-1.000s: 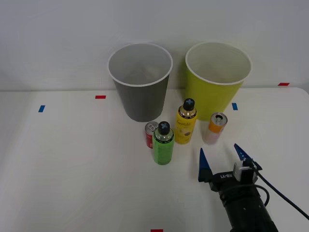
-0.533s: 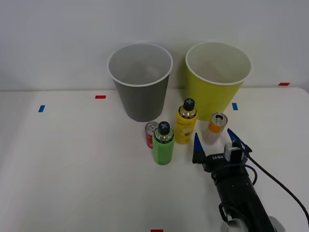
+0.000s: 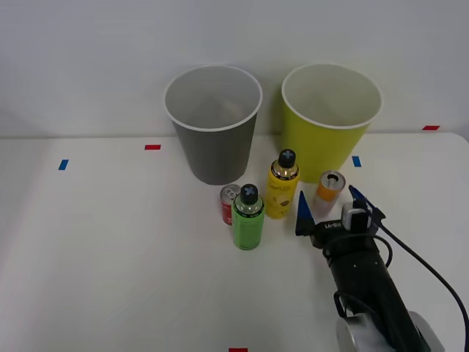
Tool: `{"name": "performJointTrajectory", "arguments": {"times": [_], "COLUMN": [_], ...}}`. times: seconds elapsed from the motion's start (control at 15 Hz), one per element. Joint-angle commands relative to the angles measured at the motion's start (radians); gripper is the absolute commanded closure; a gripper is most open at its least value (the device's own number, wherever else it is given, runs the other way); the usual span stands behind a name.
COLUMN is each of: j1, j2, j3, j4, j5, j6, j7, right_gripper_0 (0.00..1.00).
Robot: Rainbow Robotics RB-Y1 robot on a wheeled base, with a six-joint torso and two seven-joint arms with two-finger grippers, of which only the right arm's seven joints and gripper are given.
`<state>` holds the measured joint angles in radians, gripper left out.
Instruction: Put cans in the gray bin, plastic bottles in the light green bin
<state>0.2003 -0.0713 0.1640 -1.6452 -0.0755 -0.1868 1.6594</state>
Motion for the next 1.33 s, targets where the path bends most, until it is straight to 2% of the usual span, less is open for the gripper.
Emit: {"name": "performJointTrajectory", "arguments": {"times": [0.07, 1.07, 1.13, 1.2, 1.27, 1.33], "j1": [-0.01, -0.056, -0.056, -0.056, -0.058, -0.058], "j2": [-0.008, -0.015, -0.013, -0.013, -0.013, -0.015], "j3": [0.002, 0.0, 0.0, 0.0, 0.002, 0.002], "j4": [0.001, -0.001, 0.001, 0.001, 0.001, -0.001], "j5": [0.0, 0.007, 0.007, 0.007, 0.007, 0.007], "j6": [0.033, 0.119, 0.119, 0.119, 0.119, 0.119], "j7": [0.002, 0.01, 0.011, 0.011, 0.013, 0.013], "right_gripper_0": [0.0, 0.0, 0.09, 0.31, 0.46, 0.53]}}
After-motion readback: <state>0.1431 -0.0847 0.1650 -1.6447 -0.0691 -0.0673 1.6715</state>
